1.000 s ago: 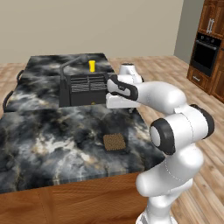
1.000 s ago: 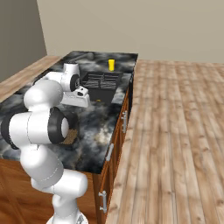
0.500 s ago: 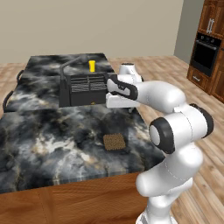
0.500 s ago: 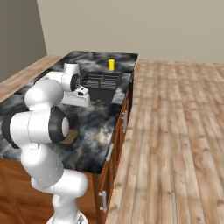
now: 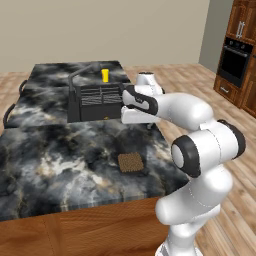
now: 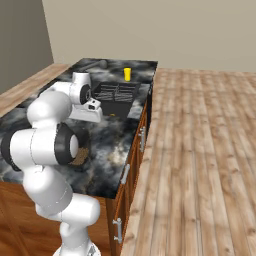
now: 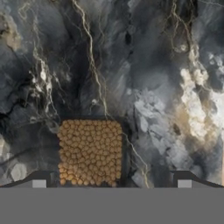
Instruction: Pick the jar and cup and place them in the sink. Then turn on the water.
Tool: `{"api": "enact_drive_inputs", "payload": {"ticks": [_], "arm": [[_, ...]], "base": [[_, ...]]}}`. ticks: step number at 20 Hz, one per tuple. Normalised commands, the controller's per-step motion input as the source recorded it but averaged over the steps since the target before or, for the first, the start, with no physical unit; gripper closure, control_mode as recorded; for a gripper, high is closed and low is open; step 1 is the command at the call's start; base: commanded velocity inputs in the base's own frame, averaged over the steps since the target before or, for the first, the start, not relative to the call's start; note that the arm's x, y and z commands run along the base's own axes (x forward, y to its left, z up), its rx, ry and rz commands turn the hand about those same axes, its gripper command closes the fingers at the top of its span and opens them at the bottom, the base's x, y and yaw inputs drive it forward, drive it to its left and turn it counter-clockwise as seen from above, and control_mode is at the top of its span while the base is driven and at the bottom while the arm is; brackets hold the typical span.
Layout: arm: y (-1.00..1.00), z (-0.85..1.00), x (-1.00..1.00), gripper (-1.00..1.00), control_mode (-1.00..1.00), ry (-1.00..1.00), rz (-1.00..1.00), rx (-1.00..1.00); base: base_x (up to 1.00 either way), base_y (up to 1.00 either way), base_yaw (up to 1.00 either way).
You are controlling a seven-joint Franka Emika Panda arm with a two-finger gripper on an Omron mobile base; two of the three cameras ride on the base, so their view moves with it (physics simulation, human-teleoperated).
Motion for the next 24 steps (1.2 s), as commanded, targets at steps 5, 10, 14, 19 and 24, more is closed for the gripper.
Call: {"api": "enact_drive_inputs", "payload": {"ticks": [5, 10, 14, 19, 24], "arm": [[0.00, 0.00, -0.12, -1.00, -1.00, -0.02, 0.00, 0.00], [0.00, 0.00, -0.15, -1.00, -1.00, -0.05, 0.00, 0.00], [0.00, 0.00, -0.02, -1.00, -1.00, -0.06, 0.00, 0.00], [0.00, -0.03, 0.00, -1.00, -1.00, -0.03, 0.00, 0.00], [0.00, -0.13, 0.00, -1.00, -1.00, 0.00, 0.00, 0.00]], "base": [[0.00, 0.00, 0.00], [0.00, 0.00, 0.00], [0.00, 0.00, 0.00], [0.00, 0.00, 0.00], [0.00, 0.00, 0.00]]}}
